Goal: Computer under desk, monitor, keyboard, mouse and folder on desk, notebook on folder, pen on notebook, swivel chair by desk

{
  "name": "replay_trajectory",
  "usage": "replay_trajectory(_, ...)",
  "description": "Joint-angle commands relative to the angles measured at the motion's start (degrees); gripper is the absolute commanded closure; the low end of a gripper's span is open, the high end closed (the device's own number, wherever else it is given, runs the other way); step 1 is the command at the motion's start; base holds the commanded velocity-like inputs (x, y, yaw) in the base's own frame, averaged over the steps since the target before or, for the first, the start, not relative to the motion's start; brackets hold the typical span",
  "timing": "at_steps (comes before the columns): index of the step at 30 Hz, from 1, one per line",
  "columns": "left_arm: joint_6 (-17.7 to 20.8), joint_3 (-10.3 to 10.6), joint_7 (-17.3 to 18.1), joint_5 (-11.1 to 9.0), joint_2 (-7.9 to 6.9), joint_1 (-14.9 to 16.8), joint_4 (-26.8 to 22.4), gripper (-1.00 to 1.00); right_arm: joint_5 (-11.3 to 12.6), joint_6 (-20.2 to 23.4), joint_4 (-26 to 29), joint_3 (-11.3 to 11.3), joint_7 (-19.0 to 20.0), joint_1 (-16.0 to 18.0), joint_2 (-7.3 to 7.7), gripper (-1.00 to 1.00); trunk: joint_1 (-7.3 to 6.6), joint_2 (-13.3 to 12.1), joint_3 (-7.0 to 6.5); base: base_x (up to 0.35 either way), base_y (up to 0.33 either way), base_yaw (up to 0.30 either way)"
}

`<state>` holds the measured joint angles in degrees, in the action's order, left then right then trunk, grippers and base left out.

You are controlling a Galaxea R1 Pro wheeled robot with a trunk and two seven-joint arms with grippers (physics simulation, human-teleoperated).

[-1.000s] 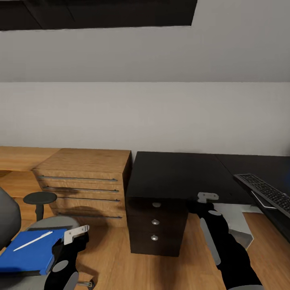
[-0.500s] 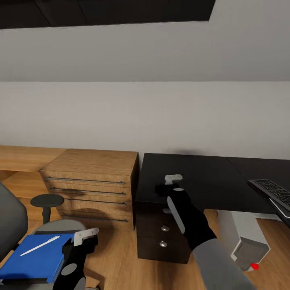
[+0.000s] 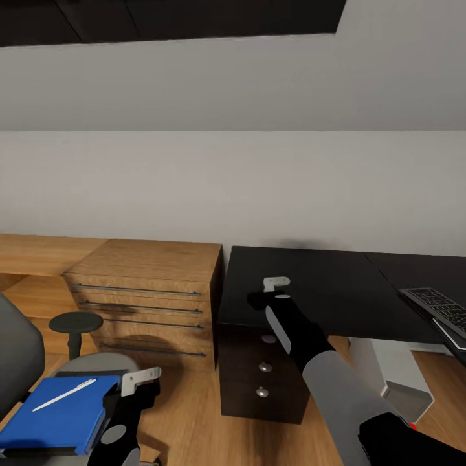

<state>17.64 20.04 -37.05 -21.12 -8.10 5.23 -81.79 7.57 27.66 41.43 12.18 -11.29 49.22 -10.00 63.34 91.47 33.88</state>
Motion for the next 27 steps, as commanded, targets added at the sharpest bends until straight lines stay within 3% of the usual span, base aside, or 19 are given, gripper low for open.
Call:
replay_trajectory(1,0.2,0.2,-0.5,-0.3,-0.07,0.1,-0.1,-1.00,0.8,0.1,0.0,0.1,-0.3,0.0,0.00,1.00,0.00,0.0,0.06,0.000,0.000,0.000)
replay_trajectory(6,0.2,0.3,-0.5,-0.3,-0.07,0.0,0.0,-1.00,1.0,0.0,0.0,0.1,-0.4,-0.1,0.00,1.00,0.00,0.0,0.06,0.000,0.000,0.106)
replay_trajectory(22,0.2,0.5,-0.6,-0.4,-0.07,0.0,0.1,-1.00,0.9,0.4,-0.4,0.3,-0.6,-0.2,0.00,1.00,0.00,0.0,0.44,0.000,0.000,0.249)
replay_trajectory(27,0.2,0.6,-0.6,-0.5,-0.07,0.0,0.2,-1.00,0.8,0.2,-0.5,0.2,-0.4,-0.2,0.00,1.00,0.00,0.0,0.50,0.000,0.000,0.059)
